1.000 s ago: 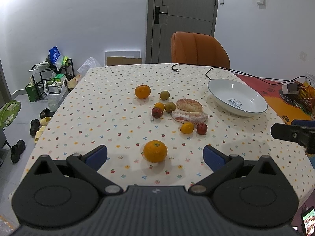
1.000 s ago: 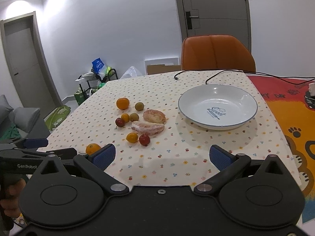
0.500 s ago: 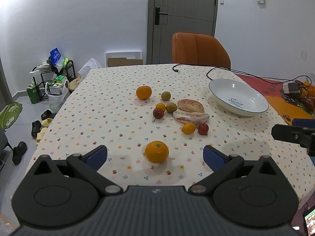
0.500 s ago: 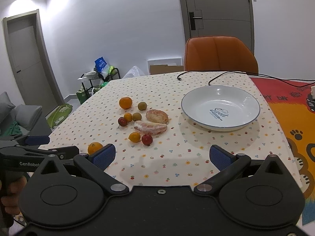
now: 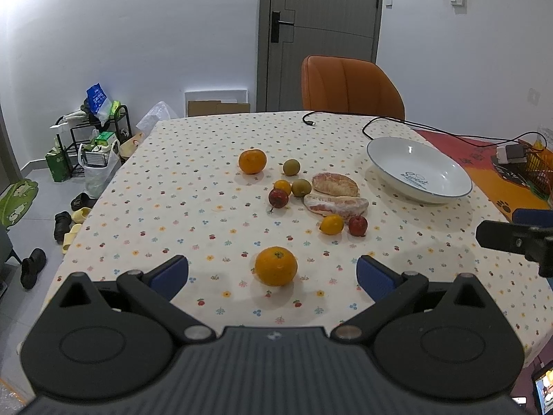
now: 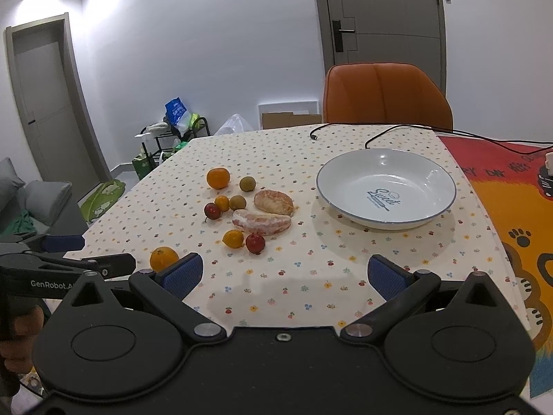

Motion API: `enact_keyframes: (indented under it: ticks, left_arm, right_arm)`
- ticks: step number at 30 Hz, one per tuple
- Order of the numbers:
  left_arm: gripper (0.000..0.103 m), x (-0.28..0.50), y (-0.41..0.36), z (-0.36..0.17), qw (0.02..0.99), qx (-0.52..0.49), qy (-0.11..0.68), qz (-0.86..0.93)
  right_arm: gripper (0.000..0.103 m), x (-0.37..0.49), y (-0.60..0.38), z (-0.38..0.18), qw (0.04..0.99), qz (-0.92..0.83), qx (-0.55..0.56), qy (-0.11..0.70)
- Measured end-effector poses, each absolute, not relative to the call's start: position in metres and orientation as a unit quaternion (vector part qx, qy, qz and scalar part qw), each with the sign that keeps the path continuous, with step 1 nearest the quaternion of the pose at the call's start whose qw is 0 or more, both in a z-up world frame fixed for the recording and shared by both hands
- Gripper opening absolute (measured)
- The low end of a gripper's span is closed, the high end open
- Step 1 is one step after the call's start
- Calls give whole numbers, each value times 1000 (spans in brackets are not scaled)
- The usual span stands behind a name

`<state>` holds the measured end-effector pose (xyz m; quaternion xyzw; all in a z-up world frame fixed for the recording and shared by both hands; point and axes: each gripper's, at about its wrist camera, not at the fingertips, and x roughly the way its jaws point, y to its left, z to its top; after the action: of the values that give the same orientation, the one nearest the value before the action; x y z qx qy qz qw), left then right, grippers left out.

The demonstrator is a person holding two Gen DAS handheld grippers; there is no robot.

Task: Organize fruits
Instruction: 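Move left gripper toward the mandarin while right gripper approaches the small red fruit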

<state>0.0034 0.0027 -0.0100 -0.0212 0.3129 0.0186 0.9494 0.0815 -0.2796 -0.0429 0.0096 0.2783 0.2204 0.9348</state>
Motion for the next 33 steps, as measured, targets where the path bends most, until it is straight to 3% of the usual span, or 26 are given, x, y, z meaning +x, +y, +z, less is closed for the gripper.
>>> enact_keyframes:
  ticks: [23,30,33]
  left_arm:
    - [100,24,15,-49,955,-47,294,15]
    - [82,29,18,-58,957,-69,279,23]
    - [72,34,18,-63,957,-70,280,30]
  right_arm:
    - [103,106,-267,-82,927,243,15,286]
    - [101,117,-259,-91,927,245,14,282]
    - [95,123,-255,-95,925,250,17,286]
